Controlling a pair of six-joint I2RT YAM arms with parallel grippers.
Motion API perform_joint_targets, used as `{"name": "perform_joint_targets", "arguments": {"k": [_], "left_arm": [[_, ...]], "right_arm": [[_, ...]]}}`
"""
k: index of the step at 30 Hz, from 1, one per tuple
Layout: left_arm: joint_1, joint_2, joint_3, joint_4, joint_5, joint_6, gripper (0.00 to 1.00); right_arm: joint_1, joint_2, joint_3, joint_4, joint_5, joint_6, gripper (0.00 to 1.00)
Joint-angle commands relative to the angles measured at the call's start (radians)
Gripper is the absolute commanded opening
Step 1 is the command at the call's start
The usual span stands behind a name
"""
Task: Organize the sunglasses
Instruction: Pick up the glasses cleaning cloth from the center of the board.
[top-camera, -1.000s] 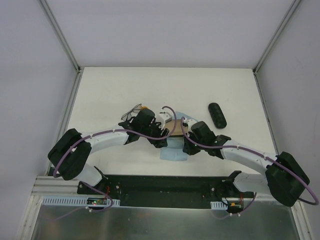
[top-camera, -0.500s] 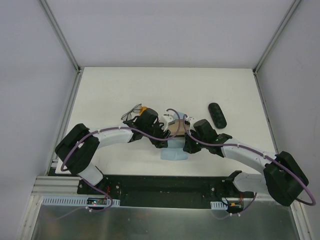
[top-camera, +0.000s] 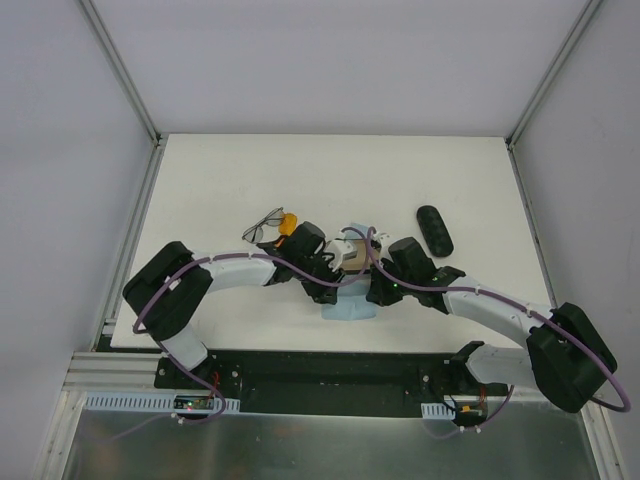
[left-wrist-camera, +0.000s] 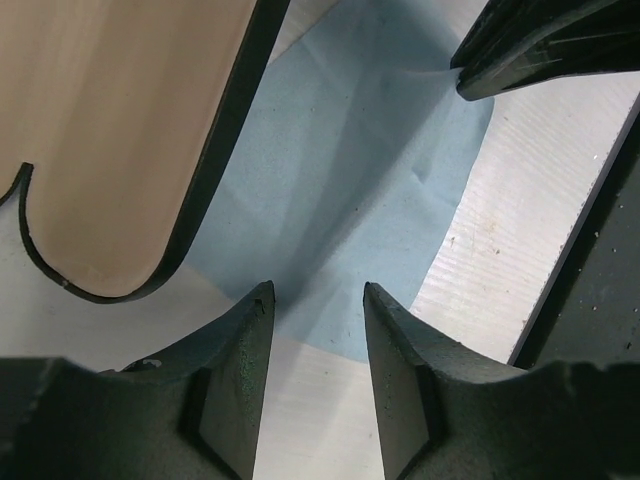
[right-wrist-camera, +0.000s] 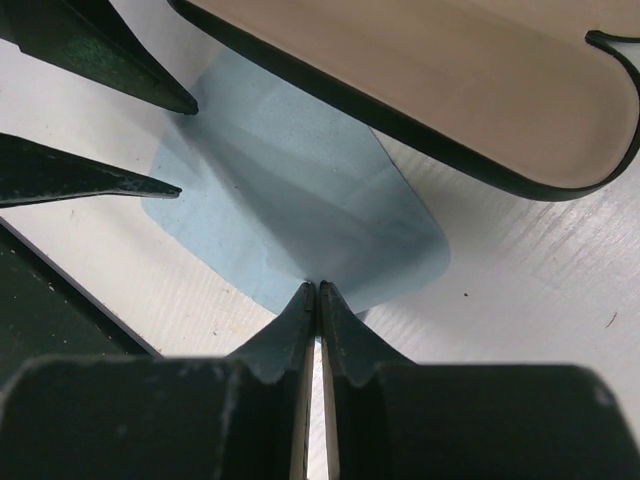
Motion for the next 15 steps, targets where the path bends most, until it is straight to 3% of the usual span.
{"name": "perform_joint_targets", "arguments": {"k": [1,8,11,15], "left_arm": [[-0.016,0.022,0.049,-0.034,-0.038,0.026,0.39],[-0.016,0.065,0.088,-0.08,-0.061,0.021,0.19],[-0.016,0.068,0.095,-0.094,-0.026,0.025,0.0],[-0.016,0.045,0.1,-0.1,-0.006,0.025,0.0]], "right_arm": [[-0.009,-0.001,0.015,0.03,-0.024,0.007,0.08],[-0.012,-0.007,0.011,0.031,-0.027,0.01,0.08],[-0.012,-0.007,0.011,0.031,-0.026,0.01,0.08],[-0.013,0.001,0.023,0.023,-0.015,0.01,0.08]]}}
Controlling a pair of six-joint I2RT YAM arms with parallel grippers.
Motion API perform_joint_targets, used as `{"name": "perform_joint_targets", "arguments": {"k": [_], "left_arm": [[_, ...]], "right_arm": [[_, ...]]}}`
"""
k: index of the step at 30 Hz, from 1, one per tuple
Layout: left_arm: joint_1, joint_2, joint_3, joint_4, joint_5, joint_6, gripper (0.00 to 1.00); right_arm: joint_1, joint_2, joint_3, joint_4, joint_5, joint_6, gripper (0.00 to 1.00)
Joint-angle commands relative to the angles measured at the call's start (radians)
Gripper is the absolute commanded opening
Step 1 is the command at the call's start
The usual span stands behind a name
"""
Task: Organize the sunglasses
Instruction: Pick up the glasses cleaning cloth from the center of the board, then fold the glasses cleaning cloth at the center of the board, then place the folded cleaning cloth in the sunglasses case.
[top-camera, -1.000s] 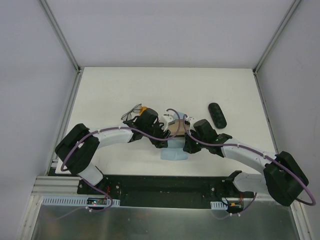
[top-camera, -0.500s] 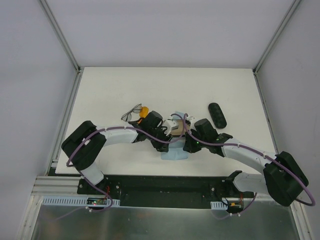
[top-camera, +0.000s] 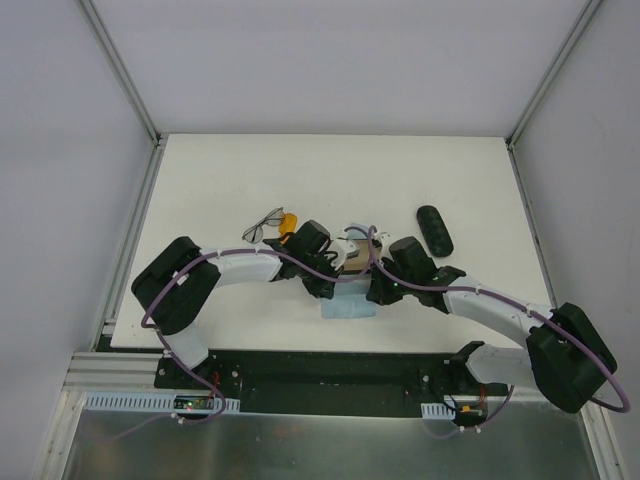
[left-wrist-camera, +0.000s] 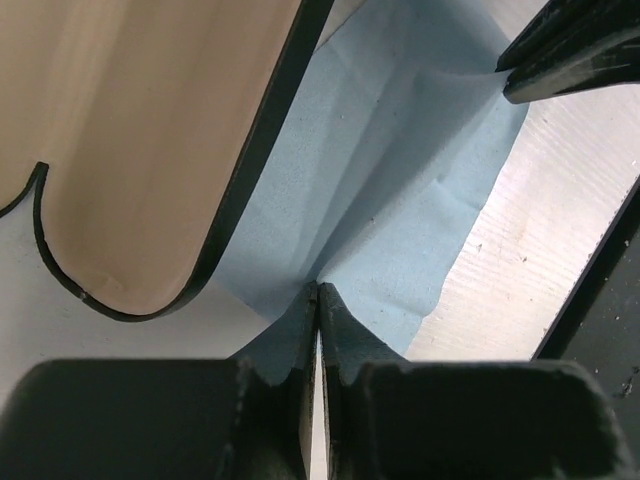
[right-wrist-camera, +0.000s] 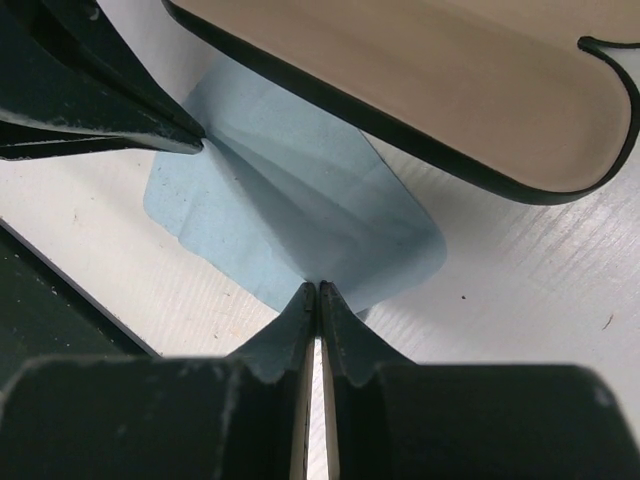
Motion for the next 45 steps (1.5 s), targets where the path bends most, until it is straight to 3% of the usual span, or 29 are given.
{"name": "perform_joint_targets", "arguments": {"k": [1,18,27,45], "left_arm": [[-0.004,-0.023,0.043,-0.034,0.036,0.009,0.0],[-0.005,-0.116,0.175,-0.169,-0.136,-0.07,0.0],[-0.004,-0.063,0.295,-0.255,-0.234,-0.086,0.0],[0.045,0.062,0.421,-0.278,-0.268,-0.104,0.0]], "right_arm": [[-0.005,0.001,0.028,0.014,-0.009,0.005,0.08],[-0.019,0.01,0.173,-0.084,0.022,0.002,0.07],[-0.068,0.093,0.271,-0.163,0.037,-0.019,0.08],[-0.178,0.24,0.431,-0.225,0.031,-0.073,0.08]]}}
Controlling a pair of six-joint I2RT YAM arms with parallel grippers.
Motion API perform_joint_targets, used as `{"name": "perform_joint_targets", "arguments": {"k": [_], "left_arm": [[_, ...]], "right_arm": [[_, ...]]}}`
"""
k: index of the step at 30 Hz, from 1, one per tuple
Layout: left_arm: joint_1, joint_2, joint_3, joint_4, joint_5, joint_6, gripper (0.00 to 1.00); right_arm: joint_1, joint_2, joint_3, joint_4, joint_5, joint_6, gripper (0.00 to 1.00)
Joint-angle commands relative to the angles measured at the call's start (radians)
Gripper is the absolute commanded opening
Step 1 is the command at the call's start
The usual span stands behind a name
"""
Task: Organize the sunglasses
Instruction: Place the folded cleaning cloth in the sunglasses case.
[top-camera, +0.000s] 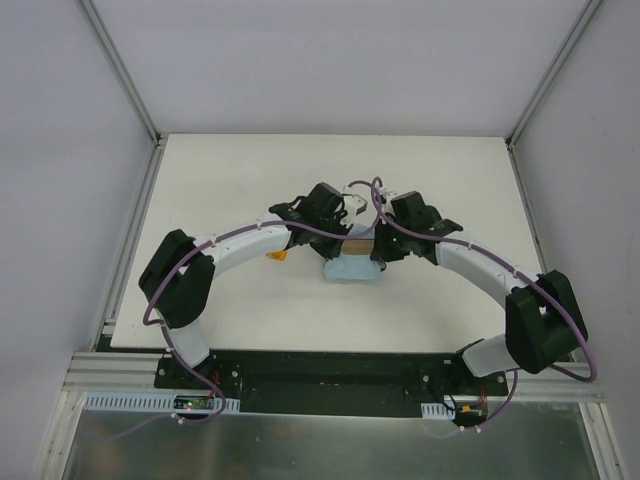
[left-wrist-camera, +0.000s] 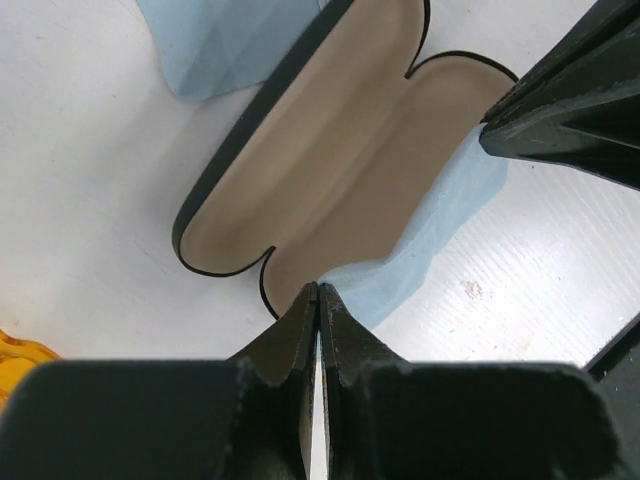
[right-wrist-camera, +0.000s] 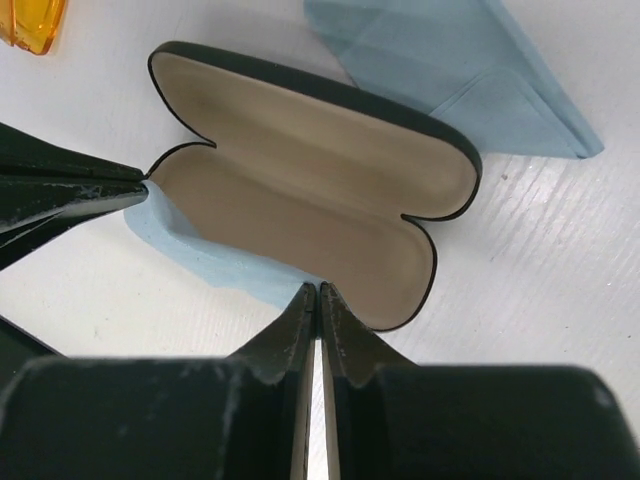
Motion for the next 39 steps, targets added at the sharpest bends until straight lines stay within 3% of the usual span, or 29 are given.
{"name": "perform_joint_targets", "arguments": {"k": [1,17,39], "left_arm": [[0.018,0.027,0.062,-0.011,-0.026,-0.015,0.0],[0.032,0.137,0.139,-0.033,-0.106,0.028,0.0],[0.032,0.202,0.208,-0.034,-0.174,0.035,0.0]], "right_arm": [[-0.019,0.031,0.075,-0.031,0.0,-0.039,0.08],[-0.046,0.169,0.168,-0.041,0.031,-0.057,0.08],[-0.068,0.234,0.215,-0.033,0.046,-0.057,0.08]]}}
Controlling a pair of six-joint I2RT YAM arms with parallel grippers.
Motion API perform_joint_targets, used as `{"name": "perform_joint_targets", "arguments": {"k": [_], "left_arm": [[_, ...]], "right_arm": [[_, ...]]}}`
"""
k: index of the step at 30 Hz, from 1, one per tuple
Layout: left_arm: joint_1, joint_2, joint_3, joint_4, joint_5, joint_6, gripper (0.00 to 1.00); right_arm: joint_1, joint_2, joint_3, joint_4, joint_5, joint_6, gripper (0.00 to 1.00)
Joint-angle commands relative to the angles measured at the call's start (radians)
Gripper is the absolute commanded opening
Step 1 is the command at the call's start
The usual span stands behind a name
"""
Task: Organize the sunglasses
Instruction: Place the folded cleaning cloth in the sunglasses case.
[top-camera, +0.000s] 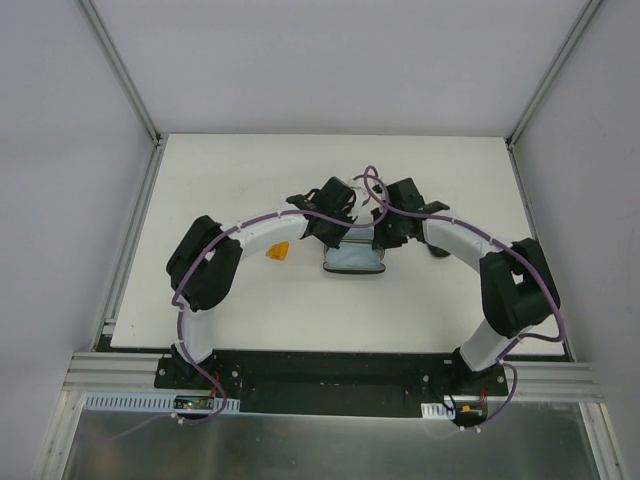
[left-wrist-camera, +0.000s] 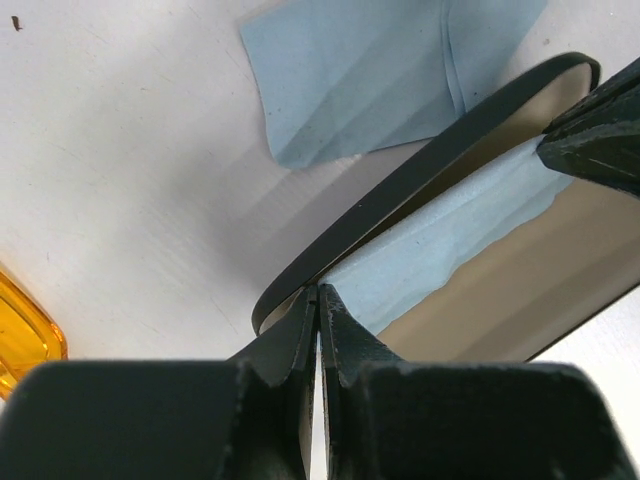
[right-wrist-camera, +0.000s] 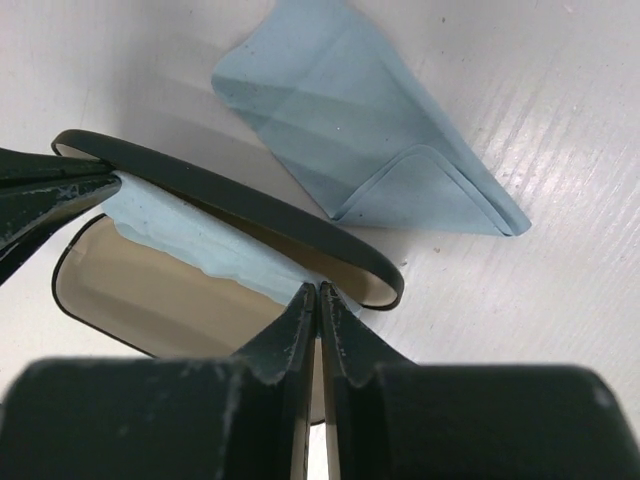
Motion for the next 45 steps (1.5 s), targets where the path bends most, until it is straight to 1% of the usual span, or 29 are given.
{"name": "perform_joint_targets", "arguments": {"k": [1,8,23,38,45], "left_arm": [[0.01,0.01,0.045,-0.008,-0.032,0.023,0.0],[0.012,0.006,0.048,-0.008,-0.046,0.023,0.0],[0.012,-0.017,0.052,0.0,-0.013,0.023,0.0],[0.012,-0.025,0.063,0.003,-0.028,0.023,0.0],[0.01,-0.045,0.058,0.003,-0.008,0.023,0.0]], "right_arm": [[-0.008,0.005,0.053,-0.002,0.012,-0.005,0.08],[-0.01,0.002,0.056,-0.005,0.01,-0.007,0.08],[-0.022,-0.02,0.047,0.0,0.007,-0.005,0.08],[-0.025,-0.021,0.048,0.008,-0.01,-0.005,0.08],[-0.026,-0.037,0.045,0.009,-0.024,-0.005,0.08]]}}
